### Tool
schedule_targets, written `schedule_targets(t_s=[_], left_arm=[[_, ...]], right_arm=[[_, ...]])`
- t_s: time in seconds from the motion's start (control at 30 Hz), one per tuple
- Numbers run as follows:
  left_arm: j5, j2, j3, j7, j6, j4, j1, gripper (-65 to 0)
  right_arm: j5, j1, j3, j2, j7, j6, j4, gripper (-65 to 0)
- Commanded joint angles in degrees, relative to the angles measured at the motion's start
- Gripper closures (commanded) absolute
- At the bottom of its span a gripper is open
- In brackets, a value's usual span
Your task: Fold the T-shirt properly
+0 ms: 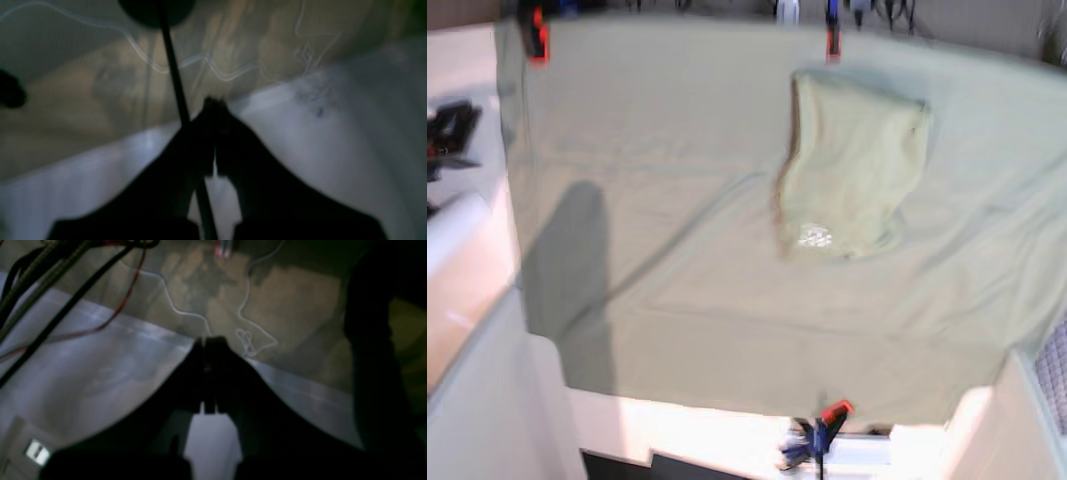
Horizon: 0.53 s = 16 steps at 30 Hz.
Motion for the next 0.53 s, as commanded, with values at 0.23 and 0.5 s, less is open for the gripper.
schedule_targets(t_s=[0.23,0.5], left_arm=[[0.5,2.0,14.6,-1.2,2.2,-1.5,-7.9,0.0],[-1.4,2.8,19.0,-6.8,3.9,-1.5,-9.4,0.0]], right_arm=[[-6.3,7.4,-0.5,-3.5,-0.5,0.2,-7.0,0.0],[-10.7,7.8,-0.5,-4.4,2.1,0.2,-6.8,0.0]])
